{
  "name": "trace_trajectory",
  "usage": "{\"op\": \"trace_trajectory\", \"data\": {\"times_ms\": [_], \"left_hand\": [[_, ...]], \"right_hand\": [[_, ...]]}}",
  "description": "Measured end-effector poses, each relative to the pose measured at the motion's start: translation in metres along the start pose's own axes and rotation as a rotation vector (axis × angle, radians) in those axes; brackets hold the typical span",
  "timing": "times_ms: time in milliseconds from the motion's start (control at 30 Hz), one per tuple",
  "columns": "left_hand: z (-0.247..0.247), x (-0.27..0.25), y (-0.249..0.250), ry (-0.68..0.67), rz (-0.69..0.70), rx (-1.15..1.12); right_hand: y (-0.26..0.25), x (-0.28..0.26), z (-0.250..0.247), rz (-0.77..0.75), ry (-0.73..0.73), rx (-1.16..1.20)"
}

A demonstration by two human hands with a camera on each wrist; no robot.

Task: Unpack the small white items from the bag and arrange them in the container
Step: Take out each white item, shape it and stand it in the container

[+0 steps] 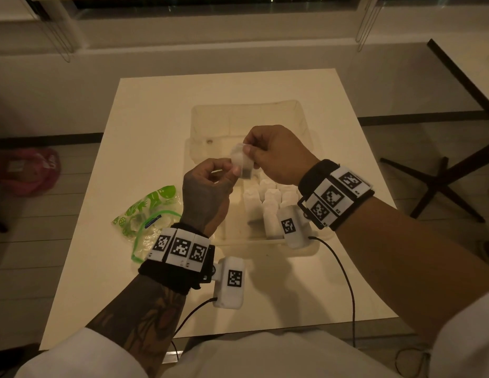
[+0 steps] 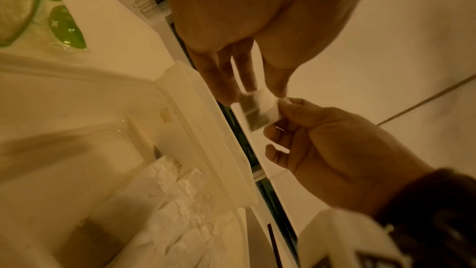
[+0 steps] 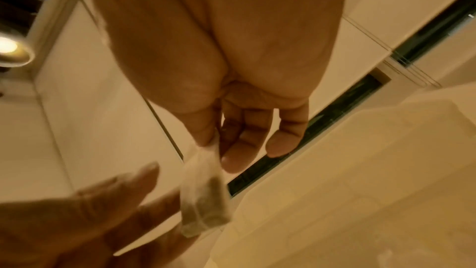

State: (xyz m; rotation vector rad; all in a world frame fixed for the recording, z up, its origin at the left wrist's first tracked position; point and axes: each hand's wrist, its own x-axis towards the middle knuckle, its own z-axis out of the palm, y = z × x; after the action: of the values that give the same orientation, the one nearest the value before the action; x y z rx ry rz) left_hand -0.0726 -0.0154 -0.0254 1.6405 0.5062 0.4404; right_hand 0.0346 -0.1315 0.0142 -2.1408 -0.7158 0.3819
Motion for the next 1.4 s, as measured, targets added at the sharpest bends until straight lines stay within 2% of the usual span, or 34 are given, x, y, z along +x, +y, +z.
{"op": "trace_trajectory", "data": {"times_ms": [100, 167, 333, 567, 767, 1000, 1200, 1333, 1400], "left_hand": [[-0.006, 0.001, 0.001, -0.077, -0.108, -0.102], [-0.008, 0.003, 0.001, -0.098, -0.115, -0.086], [-0.004, 0.003, 0.001, -0.039, -0.042, -0.044], [0.003, 0.001, 0.002, 0.056, -0.021, -0.11], [0.003, 0.0, 0.001, 0.091, 0.013, -0.121], [0.004, 0.0, 0.004, 0.079, -0.012, -0.118], [0.003, 0.003, 0.003, 0.105, 0.048, -0.028], [0.003, 0.003, 0.003, 0.068, 0.067, 0.013], [0.002, 0.002, 0.005, 0.028, 0.026, -0.005]], "right_hand": [[-0.004, -0.003, -0.008, -0.007, -0.058, -0.003], [-0.007, -0.005, -0.013, -0.016, -0.103, 0.014], [-0.007, -0.004, -0.015, -0.017, -0.097, 0.038], [-0.004, -0.003, -0.01, 0.007, -0.055, 0.179], [-0.004, -0.004, -0.008, 0.017, -0.053, 0.068], [-0.004, -0.004, -0.007, 0.003, -0.057, 0.059], [-0.004, -0.004, -0.005, 0.014, -0.043, 0.011], [-0.005, -0.003, -0.005, 0.008, -0.039, 0.0], [-0.005, -0.002, -0.005, 0.005, -0.035, -0.006]]}}
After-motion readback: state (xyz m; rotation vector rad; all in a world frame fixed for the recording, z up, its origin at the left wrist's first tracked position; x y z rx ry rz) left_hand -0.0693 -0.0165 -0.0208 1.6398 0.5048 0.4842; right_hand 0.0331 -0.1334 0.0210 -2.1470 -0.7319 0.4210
